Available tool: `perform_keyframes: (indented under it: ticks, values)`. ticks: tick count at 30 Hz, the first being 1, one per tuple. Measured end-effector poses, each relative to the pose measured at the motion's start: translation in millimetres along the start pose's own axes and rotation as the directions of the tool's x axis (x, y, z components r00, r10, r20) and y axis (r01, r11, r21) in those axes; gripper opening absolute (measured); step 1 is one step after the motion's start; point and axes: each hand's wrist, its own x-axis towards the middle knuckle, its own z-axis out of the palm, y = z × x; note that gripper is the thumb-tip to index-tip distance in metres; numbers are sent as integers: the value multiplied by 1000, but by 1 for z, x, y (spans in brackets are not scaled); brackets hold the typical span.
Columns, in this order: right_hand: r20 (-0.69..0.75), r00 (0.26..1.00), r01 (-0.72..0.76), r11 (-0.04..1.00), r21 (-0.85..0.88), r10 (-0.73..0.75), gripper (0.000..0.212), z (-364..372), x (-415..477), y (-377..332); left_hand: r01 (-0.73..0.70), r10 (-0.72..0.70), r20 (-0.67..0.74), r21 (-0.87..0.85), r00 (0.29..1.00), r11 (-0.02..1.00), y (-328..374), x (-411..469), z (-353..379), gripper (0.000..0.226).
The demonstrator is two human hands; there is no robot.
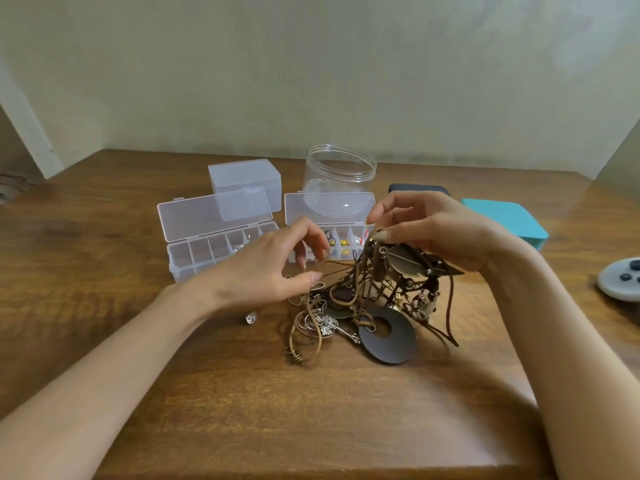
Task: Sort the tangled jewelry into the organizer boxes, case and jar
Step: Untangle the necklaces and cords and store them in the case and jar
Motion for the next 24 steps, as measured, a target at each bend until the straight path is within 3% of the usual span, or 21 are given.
perform_keyframes:
  ticks: [4,7,9,11,13,15,17,20,24]
  values:
    - [-15,998,58,978,-201,-63,25,15,3,-1,-46,43,-152,-13,987,999,12,9,-3,18]
    - [21,996,84,950,-302,-82,28,32,6,2,28,-10,-82,227,997,974,25,21,-10,10]
    - [84,995,69,950,-306,-45,32,38,6,5,111,-94,-69,315,993,943,26,30,-9,8]
    - [189,982,18,976,-215,24,37,39,3,3,146,-108,-153,271,982,951,24,35,-2,10]
    - [245,968,-15,987,-163,55,33,34,-2,-1,71,3,-277,258,961,963,17,34,11,12]
    - [150,989,10,982,-190,19,24,23,-2,-4,-30,137,-301,335,944,942,11,31,18,9]
    - [-32,998,42,958,-283,-53,16,10,-1,-2,-81,167,-217,358,962,930,4,29,20,8]
    - [-211,971,-3,877,-480,-112,16,-5,3,8,-62,68,3,451,998,890,-2,29,17,35]
    - [-166,985,-68,796,-601,-41,17,-9,4,23,-18,-41,132,416,990,909,4,26,11,54]
